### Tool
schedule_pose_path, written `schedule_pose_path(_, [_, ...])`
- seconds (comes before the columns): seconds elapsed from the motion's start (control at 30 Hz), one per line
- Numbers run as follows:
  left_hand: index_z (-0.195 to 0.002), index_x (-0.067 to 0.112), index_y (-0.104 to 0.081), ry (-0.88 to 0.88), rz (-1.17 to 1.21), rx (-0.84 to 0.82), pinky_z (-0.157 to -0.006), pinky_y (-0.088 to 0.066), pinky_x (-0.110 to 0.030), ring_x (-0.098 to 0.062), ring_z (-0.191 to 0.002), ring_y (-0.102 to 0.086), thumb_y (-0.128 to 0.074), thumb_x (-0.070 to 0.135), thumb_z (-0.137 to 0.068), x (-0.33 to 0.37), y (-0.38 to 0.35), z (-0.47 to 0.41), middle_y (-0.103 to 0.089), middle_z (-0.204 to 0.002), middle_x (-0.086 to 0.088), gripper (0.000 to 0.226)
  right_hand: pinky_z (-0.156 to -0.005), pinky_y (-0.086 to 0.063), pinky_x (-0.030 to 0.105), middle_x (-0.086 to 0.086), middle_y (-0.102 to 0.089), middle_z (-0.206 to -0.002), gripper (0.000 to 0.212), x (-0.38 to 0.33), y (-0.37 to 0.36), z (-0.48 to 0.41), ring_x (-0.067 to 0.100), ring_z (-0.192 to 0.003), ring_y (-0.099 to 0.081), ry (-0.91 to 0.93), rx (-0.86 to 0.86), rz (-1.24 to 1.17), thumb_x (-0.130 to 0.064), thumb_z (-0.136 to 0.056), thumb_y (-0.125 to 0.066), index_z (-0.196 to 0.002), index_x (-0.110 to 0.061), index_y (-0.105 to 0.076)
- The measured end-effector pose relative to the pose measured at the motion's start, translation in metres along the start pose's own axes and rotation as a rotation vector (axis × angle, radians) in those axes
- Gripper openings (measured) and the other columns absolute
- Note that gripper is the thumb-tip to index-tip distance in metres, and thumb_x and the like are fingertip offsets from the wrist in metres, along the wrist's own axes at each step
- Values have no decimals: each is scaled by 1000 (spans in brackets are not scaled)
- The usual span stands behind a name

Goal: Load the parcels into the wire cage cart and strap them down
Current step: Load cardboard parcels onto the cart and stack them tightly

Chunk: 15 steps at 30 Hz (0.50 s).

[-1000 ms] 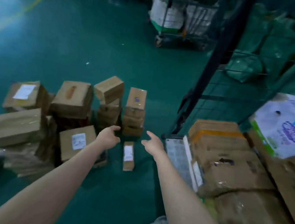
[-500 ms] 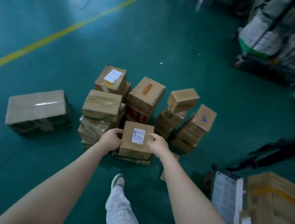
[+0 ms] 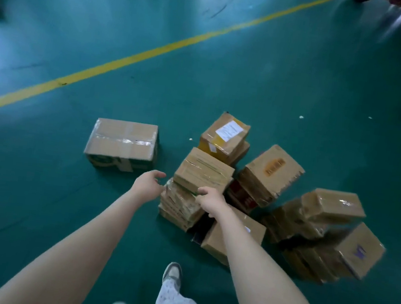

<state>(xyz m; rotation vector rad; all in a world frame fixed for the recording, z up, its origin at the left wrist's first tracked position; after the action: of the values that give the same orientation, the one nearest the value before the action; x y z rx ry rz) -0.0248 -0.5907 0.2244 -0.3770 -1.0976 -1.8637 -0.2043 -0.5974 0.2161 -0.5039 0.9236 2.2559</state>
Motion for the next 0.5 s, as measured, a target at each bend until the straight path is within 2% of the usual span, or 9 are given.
schedule_pose_path(0.07, [-134, 15, -49, 57, 19, 27, -67, -45, -25, -20, -76, -57, -47, 1, -90, -16, 15, -15, -52, -132, -13, 46, -99, -39, 33, 7, -44, -143, 44, -22, -5, -21, 27, -127, -43, 9, -11, 13, -12, -96, -42, -140, -15, -43])
schedule_pose_path(0.17, [-135, 14, -48, 118, 46, 14, -79, -45, -28, -24, -93, -56, -46, 1, -91, -36, 28, -27, -52, -132, -14, 46, -102, -39, 35, 7, -46, -142, 41, -46, -18, -42, 27, -126, -44, 25, -51, 33, -11, -96, -43, -137, -13, -47])
schedule_pose_path(0.23, [-135, 14, -48, 142, 59, 22, -77, -43, -27, -24, -93, -55, -46, 1, -91, -44, 41, -37, -52, -131, -13, 46, -99, -39, 33, 7, -48, -139, 39, -59, -27, -55, 26, -124, -45, 20, -75, 28, -11, -97, -44, -135, -12, -50])
schedule_pose_path(0.37, [-133, 15, -49, 171, 84, 21, -58, -42, -24, -15, -64, -49, -45, 1, -91, -61, 71, -65, -54, -122, -11, 45, -107, -36, 36, 8, -44, -143, 42, -77, -48, -79, 27, -129, -42, -26, -118, 45, -9, -97, -39, -138, -11, -47])
schedule_pose_path(0.43, [-133, 15, -49, 196, 90, 5, -53, -40, -22, -14, -58, -46, -45, 1, -91, -74, 91, -85, -56, -119, -9, 45, -106, -35, 36, 9, -42, -144, 43, -96, -57, -97, 27, -131, -40, -49, -120, 32, -7, -97, -39, -140, -11, -44])
schedule_pose_path(0.5, [-133, 15, -49, 219, 80, -14, -52, -39, -22, -13, -56, -45, -45, 1, -91, -87, 114, -103, -56, -92, 1, 45, -103, -37, 35, 8, -42, -144, 44, -116, -67, -113, 25, -130, -41, -82, -116, 15, -8, -97, -41, -141, -11, -43])
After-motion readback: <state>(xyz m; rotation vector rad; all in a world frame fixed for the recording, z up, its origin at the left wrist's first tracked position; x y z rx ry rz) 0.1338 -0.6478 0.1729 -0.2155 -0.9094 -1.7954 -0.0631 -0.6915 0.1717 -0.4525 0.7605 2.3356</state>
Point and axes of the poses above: each hand's wrist, its own z-axis away from the middle knuckle, its own y-axis out of the back of the hand, x = y × z, the point moved 9 cm from there along -z, towards the middle knuckle
